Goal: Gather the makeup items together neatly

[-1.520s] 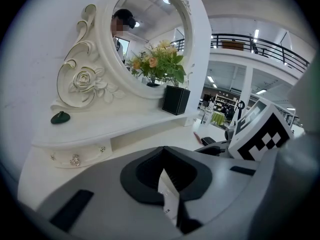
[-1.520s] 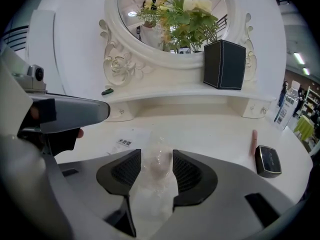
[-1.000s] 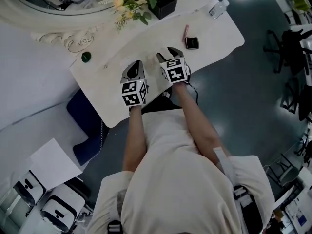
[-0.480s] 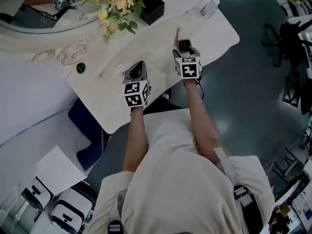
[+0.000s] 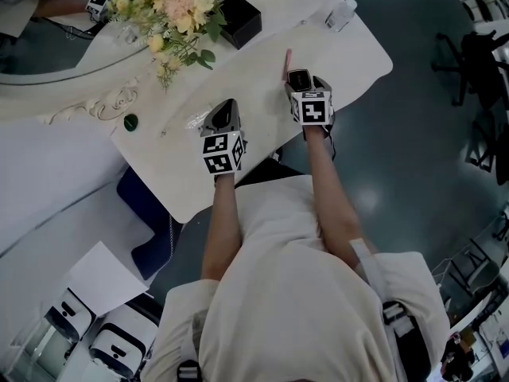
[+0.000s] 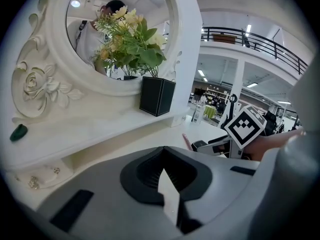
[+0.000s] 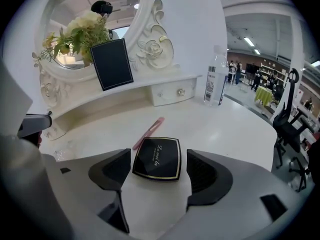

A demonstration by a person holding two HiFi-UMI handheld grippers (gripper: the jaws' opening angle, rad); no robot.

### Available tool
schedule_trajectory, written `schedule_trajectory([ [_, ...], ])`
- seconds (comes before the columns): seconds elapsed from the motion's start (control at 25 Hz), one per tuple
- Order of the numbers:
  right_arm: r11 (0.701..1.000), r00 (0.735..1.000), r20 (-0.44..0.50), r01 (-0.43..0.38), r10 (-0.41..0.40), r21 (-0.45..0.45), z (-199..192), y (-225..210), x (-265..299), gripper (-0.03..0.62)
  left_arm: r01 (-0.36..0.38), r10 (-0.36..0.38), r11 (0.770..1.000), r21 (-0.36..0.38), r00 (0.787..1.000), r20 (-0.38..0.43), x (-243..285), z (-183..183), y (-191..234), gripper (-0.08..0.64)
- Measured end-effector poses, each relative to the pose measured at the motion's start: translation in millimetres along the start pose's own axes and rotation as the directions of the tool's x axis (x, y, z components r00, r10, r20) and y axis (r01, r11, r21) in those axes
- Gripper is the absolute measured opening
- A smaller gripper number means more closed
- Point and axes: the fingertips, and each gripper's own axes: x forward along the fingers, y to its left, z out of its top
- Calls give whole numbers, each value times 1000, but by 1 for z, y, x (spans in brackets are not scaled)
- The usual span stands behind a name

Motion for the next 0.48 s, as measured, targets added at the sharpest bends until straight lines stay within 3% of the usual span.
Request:
schedule_trajectory([
  [0.24, 999, 998, -63, 13, -15, -43, -6, 4, 10, 331, -18, 18, 1000, -13, 1000, -6, 2, -1, 10, 12],
  [0.48, 999, 998, -44, 40, -41, -34, -9, 3, 10, 331, -39, 39, 999, -29, 999, -8, -5, -5, 21, 12],
])
